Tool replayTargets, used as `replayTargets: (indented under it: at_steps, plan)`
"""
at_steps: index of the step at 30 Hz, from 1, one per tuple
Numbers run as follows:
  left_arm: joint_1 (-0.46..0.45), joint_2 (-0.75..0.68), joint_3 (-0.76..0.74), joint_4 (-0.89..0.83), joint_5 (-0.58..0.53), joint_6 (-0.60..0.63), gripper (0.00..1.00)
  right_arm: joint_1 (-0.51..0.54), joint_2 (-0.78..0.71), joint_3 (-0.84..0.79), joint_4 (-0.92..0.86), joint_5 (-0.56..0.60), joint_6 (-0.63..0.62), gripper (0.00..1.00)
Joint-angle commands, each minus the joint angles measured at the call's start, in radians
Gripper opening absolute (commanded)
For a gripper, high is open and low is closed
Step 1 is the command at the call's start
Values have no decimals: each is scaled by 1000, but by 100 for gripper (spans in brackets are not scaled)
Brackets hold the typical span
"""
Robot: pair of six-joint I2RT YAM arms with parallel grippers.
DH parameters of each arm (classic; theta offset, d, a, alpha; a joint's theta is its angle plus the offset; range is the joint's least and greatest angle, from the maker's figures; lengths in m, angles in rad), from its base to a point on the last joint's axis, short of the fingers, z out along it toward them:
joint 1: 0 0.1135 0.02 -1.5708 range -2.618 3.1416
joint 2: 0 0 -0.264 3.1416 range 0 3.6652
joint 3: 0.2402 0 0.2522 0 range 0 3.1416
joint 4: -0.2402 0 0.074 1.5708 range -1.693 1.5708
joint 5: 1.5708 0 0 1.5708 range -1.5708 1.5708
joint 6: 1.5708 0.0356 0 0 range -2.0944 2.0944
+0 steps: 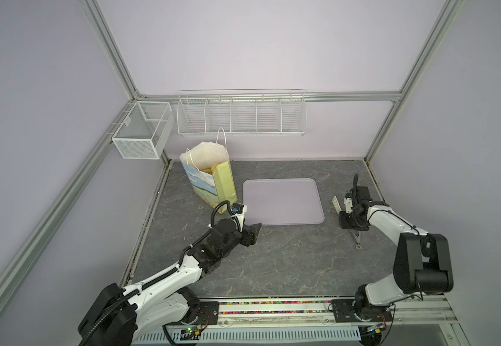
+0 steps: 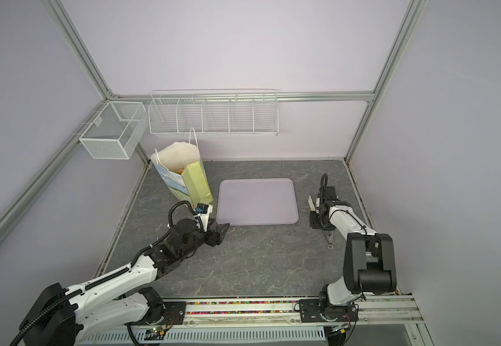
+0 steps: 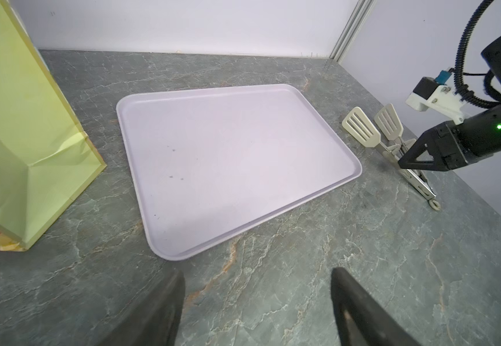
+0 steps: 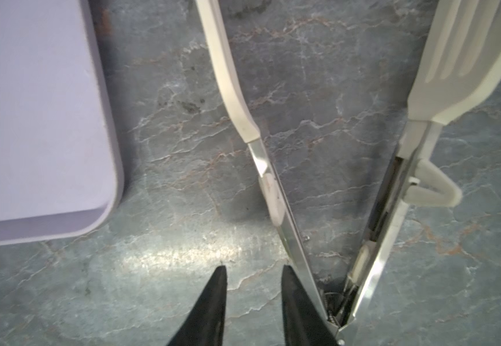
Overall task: Take the fake bread out of the paper bag
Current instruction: 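Reach the right gripper to the cream tongs while the left arm moves forward, then grasp the cream tongs with the right gripper and drag them toward the left gripper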
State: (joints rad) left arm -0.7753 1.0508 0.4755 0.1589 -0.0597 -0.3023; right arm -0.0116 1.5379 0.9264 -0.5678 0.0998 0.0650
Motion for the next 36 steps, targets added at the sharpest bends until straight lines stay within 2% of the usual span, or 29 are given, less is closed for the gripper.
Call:
replayTargets:
  at_steps: [1,9,13,16,19,22,25,31,36]
  plan:
    - [-4,17,40,14,19,-6,76,-5,28,26,-1,64,4,39]
    - [-4,54,62,23,25,-4,77,-17,116,99,-15,65,-26,56]
    - [-4,78,70,36,36,-4,77,-21,218,172,-49,18,-42,56]
    - [-4,91,81,33,46,-3,77,-20,256,192,-57,-14,-42,48]
    - [-4,89,78,34,49,-9,77,-18,247,180,-57,-37,-45,34]
    - [-4,84,74,35,54,-11,77,-6,185,144,-52,-34,-58,18]
    - [-4,73,78,17,57,-2,77,19,92,112,-73,-2,-56,11]
    - [-4,36,102,-66,19,-16,77,196,-131,58,-170,168,-8,8]
    - [-1,-16,124,-192,-47,-107,79,462,-271,48,-263,255,102,7]
